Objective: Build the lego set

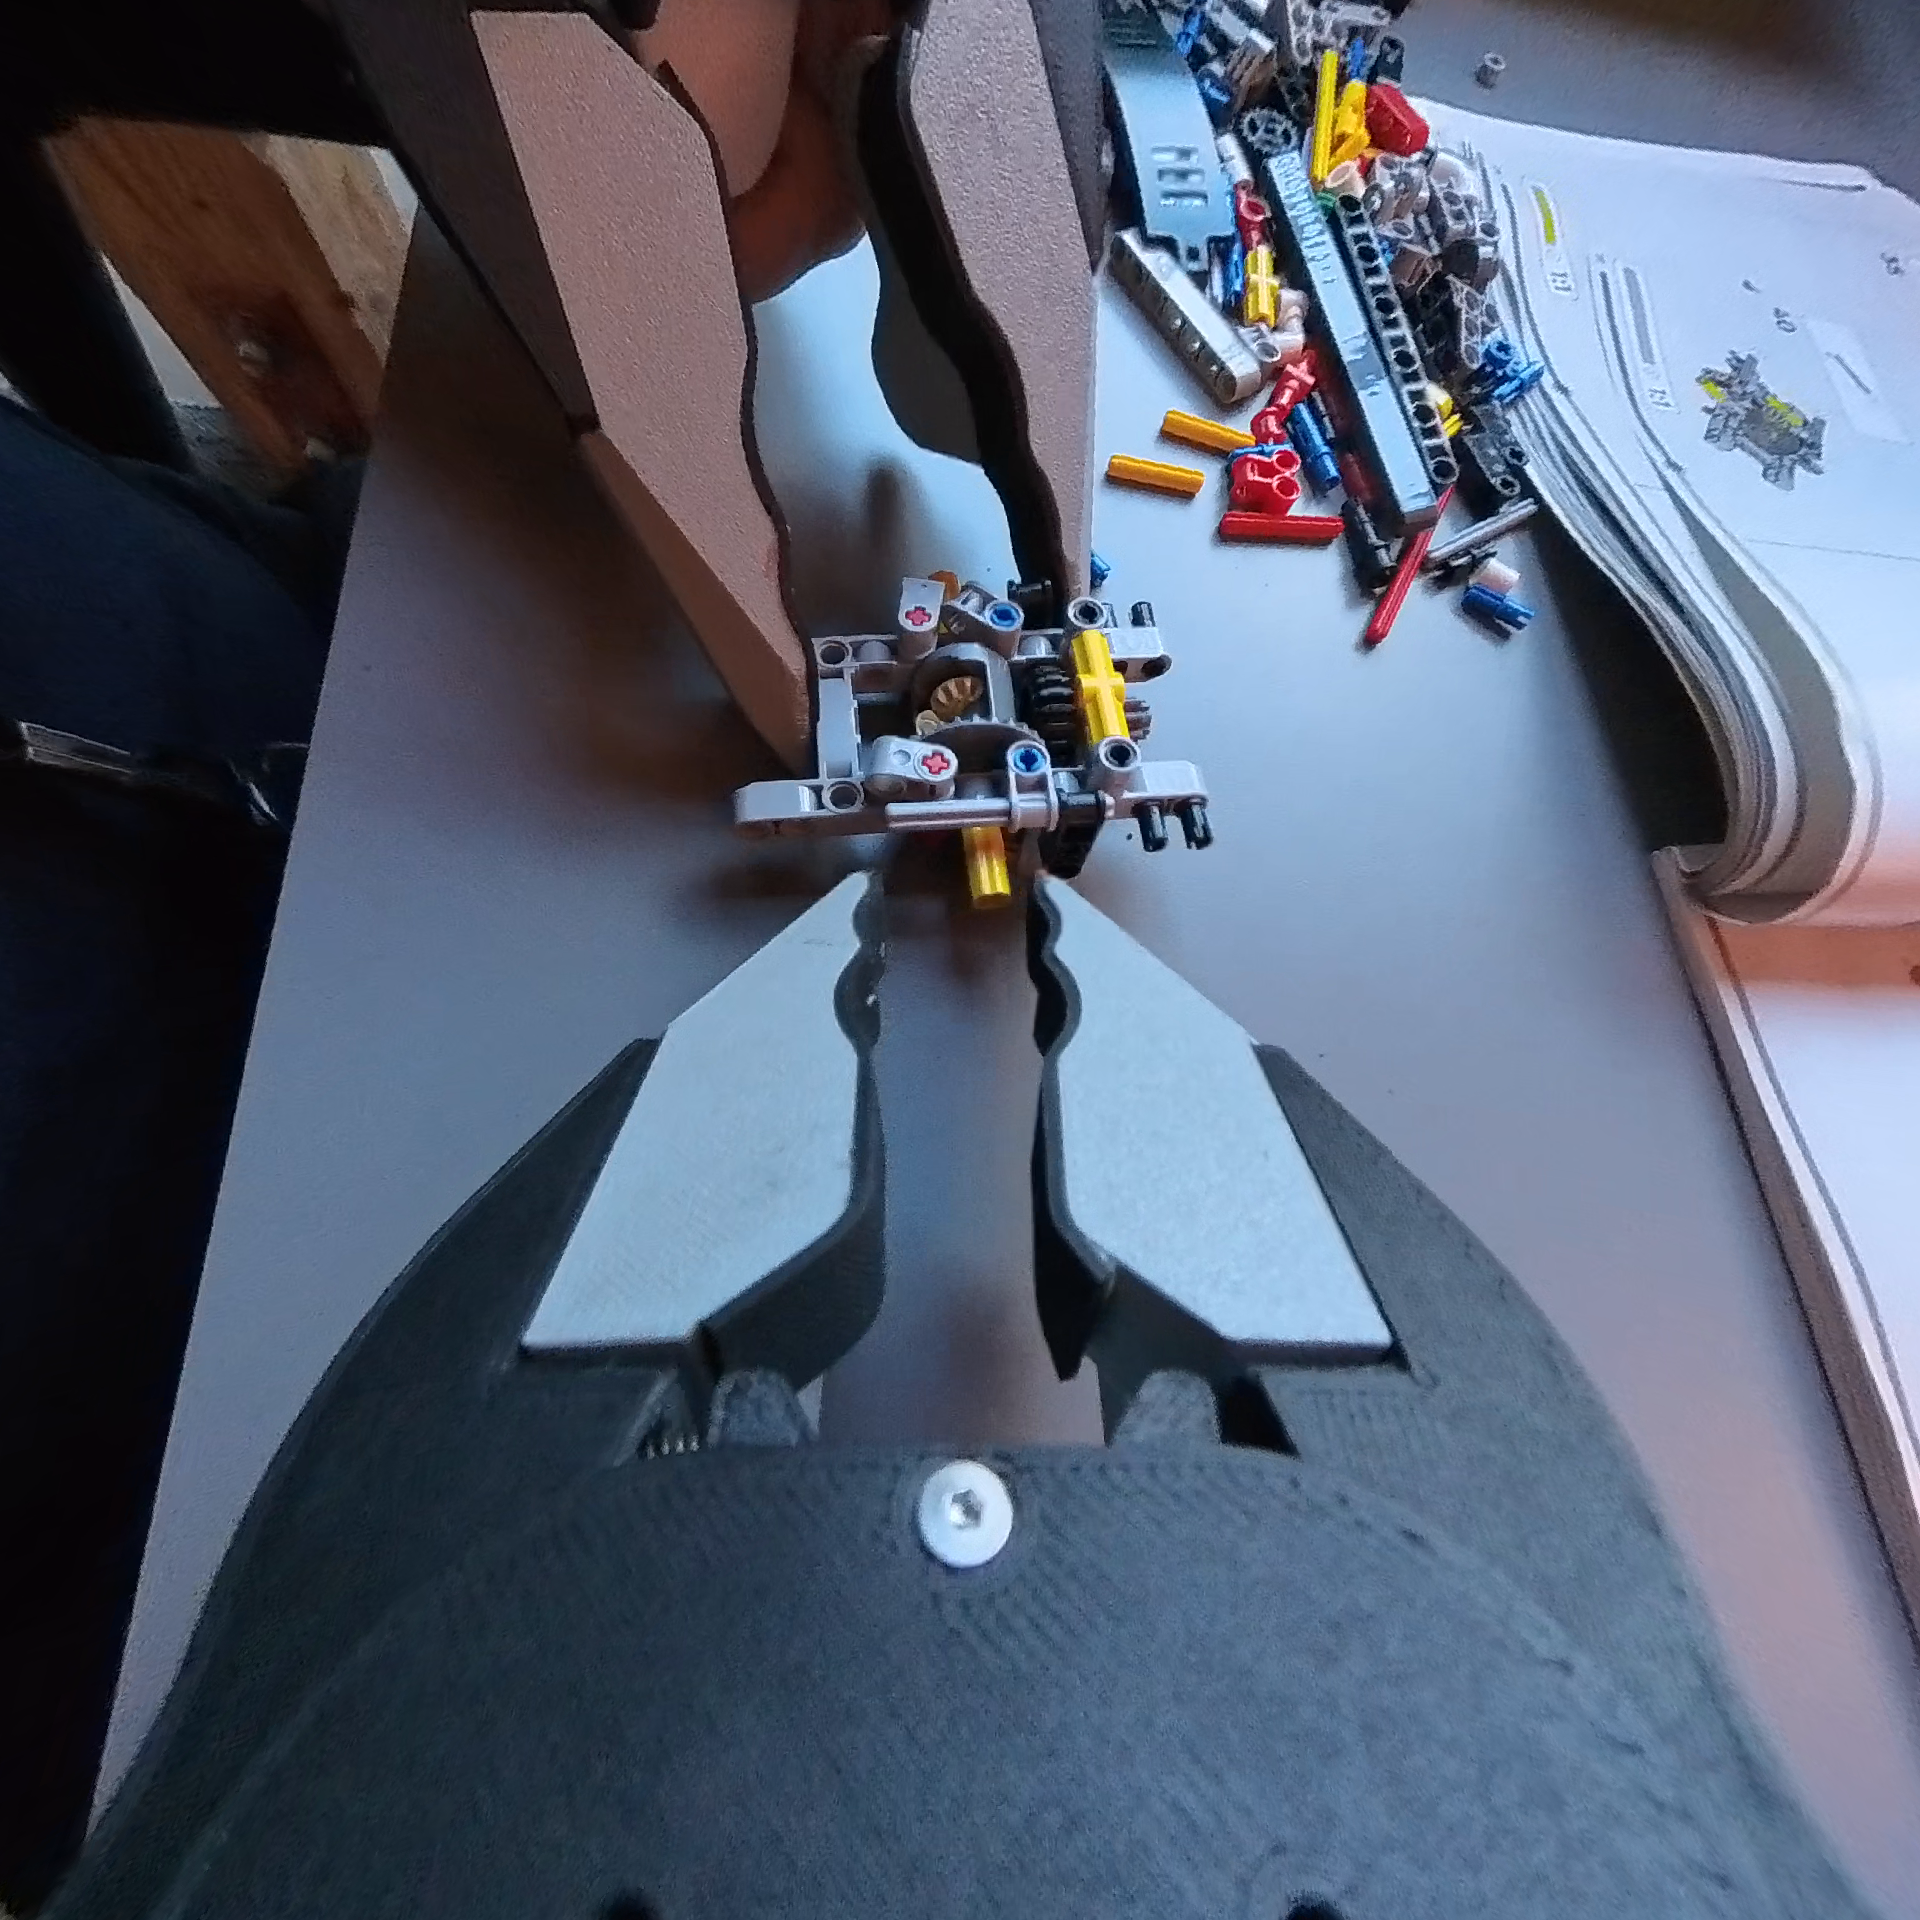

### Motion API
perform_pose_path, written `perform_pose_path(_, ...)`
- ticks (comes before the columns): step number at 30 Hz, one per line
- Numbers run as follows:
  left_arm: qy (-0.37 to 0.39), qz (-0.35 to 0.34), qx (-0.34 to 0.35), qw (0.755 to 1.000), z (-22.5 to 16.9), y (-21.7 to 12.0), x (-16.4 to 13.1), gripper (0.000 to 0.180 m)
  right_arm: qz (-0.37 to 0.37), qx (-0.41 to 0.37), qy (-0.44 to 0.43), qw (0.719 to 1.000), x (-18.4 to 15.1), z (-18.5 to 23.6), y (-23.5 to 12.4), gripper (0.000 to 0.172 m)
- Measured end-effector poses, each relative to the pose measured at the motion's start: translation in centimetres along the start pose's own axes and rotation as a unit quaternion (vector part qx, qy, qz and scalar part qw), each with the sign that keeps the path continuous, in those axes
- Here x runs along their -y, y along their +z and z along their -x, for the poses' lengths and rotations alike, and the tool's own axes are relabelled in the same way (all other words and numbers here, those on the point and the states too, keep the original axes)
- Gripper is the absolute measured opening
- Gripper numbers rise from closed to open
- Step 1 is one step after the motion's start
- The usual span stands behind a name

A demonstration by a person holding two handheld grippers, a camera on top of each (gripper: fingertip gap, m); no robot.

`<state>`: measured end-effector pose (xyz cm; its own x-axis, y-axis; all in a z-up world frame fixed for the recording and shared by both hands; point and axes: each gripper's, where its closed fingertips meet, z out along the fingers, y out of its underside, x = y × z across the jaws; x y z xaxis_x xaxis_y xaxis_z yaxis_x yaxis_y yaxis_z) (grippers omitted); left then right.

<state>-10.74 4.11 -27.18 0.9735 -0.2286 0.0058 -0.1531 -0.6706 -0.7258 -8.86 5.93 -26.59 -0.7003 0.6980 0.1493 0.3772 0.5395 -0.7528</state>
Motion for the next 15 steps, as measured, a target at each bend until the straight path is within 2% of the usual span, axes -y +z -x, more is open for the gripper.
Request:
perform_pose_path(6,0.002,0.000,-0.001,1.000,-0.1,0.0,0.0,0.057,-0.076,-0.012,0.017,0.997,1.5,-1.1,-1.7,0.028)
perform_pose_path(8,0.005,0.000,-0.005,1.000,-0.2,0.0,0.0,0.057,-0.085,-0.034,0.039,0.995,1.5,-2.5,-2.1,0.001)
perform_pose_path(10,0.010,0.000,-0.012,1.000,-0.5,0.0,0.0,0.057,-0.082,-0.028,0.054,0.995,1.3,-3.0,-2.1,0.001)
perform_pose_path(15,0.012,0.000,-0.024,1.000,-0.8,0.0,0.0,0.057,-0.067,0.044,0.044,0.996,1.3,-1.6,-1.3,0.000)
